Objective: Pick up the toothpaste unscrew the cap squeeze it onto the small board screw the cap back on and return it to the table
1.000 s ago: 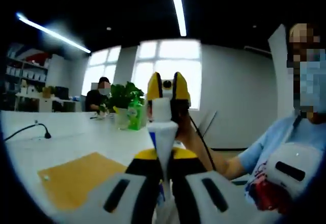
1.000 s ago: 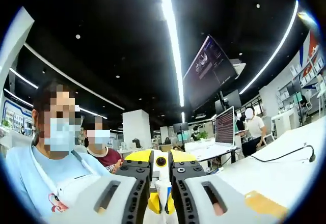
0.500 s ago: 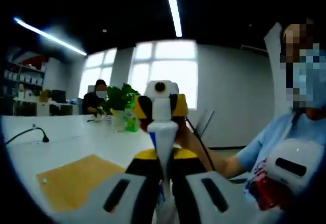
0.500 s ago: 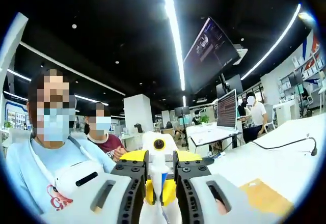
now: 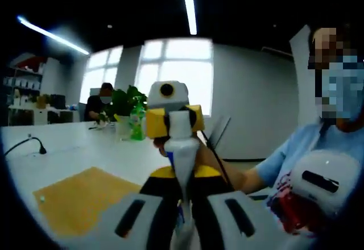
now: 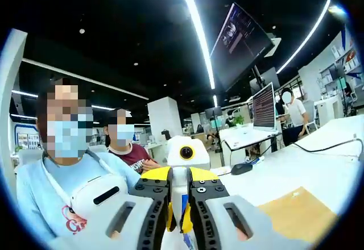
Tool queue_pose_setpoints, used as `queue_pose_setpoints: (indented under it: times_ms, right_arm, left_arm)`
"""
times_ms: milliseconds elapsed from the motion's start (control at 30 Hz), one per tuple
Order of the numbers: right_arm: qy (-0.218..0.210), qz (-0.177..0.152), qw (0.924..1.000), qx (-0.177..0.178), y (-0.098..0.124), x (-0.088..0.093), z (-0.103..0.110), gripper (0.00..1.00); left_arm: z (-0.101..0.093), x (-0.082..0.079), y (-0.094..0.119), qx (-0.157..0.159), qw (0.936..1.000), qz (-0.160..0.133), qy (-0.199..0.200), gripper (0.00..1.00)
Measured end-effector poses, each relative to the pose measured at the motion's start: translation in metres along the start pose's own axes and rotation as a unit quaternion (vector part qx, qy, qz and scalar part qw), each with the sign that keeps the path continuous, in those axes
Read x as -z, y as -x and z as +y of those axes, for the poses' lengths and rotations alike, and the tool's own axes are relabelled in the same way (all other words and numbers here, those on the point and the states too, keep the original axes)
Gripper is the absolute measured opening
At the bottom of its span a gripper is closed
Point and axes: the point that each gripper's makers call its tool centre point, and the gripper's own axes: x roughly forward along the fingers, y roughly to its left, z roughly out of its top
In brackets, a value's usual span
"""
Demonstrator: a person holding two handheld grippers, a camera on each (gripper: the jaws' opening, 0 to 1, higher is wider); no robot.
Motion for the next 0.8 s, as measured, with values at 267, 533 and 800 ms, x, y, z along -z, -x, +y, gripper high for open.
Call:
queue_pose_setpoints:
  times_ms: [267,533,800]
  right_arm:
    - [0.002,-0.018,0.9993,0.032,-0.0020,-0.0071,-0.0045,0.08]
    - [0.041,-0.008,0.9946,0.095,0.0012,-0.0072,-0.0030,0.08]
    - [0.019,-0.021,0.9911,0.130,0.0047,-0.0030,-0.0064,0.08]
  left_arm:
    - [0.0045,-0.0090,0.0029,-0.017,0.9996,-0.023,-0.006,0.05]
    - [0.0053,-0.0080,0.0008,-0.035,0.9987,-0.017,-0.031,0.05]
    - [0.0062,-0.0039,-0.0005,-0.037,0.9988,-0.006,-0.033,0.05]
